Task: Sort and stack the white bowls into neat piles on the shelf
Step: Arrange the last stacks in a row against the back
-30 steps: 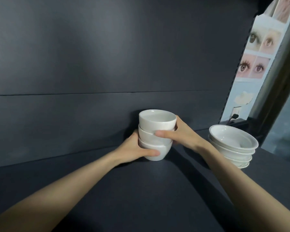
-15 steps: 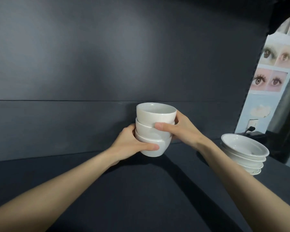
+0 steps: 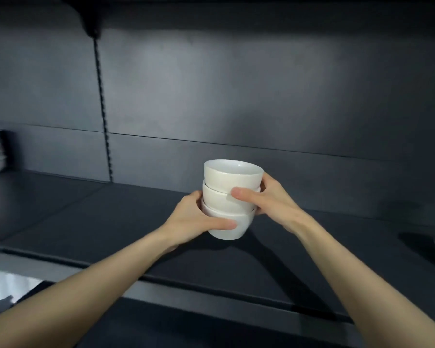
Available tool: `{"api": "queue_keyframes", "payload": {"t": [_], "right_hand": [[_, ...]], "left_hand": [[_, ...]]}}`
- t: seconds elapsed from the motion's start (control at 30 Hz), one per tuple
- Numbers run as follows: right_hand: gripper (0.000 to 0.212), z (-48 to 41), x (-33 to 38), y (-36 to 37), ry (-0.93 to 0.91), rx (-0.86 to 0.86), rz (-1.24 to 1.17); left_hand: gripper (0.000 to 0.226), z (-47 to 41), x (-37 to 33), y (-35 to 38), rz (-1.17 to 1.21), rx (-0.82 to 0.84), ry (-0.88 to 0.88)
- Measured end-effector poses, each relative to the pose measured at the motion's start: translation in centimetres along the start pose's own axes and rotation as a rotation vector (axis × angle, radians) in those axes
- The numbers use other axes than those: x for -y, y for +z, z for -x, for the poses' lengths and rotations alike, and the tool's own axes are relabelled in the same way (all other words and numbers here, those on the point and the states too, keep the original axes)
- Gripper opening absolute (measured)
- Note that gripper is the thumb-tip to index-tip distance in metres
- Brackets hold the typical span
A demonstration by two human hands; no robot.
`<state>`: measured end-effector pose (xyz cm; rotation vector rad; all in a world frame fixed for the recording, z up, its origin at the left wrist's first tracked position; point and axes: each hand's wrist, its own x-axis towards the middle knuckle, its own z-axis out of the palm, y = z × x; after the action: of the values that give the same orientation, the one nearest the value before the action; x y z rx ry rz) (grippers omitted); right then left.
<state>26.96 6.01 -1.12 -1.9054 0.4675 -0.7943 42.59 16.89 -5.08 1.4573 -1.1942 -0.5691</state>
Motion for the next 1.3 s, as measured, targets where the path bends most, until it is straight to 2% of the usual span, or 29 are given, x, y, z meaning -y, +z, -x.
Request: {"api": "queue_keyframes", "payload": {"t": [0.13, 0.27, 0.4, 0.63, 0.8, 1.03, 1.17, 1.3], "right_hand": [[0.049, -1.2, 3.9, 7.7, -0.06, 0.07, -0.045], [0.046, -2.6, 6.5, 16.3, -0.094, 0.122, -0.082], [0.037, -4.4, 8.3, 25.9, -0.109, 0.18, -0.111], [0.054, -9.2, 11.2, 39.1, -0.09, 0.244, -0.131], [0.052, -14.2, 12.4, 45.3, -0.106, 0.28, -0.118], [0.053, -22.4, 9.8, 51.7, -0.093, 0.301, -0.094], [0.054, -27.7, 7.9, 54.5, -0.064, 0.287, -0.064], [0.055, -32.1, 6.2, 57.0, -0.031, 0.269, -0.051]], "left_hand": [[0.062, 4.1, -0.4, -7.8, -0.002, -0.115, 0.017], [0.079, 7.8, 0.9, -16.3, -0.011, -0.187, 0.026], [0.07, 11.3, 2.9, -25.3, -0.032, -0.227, 0.01], [0.077, 14.2, 5.8, -38.5, -0.045, -0.289, -0.006], [0.082, 12.6, 8.2, -45.7, -0.052, -0.312, -0.011], [0.064, 7.2, 13.6, -53.1, -0.057, -0.312, -0.031], [0.075, 3.3, 16.9, -56.9, -0.046, -0.279, -0.069], [0.076, -0.5, 19.9, -60.3, -0.015, -0.237, -0.102]]}}
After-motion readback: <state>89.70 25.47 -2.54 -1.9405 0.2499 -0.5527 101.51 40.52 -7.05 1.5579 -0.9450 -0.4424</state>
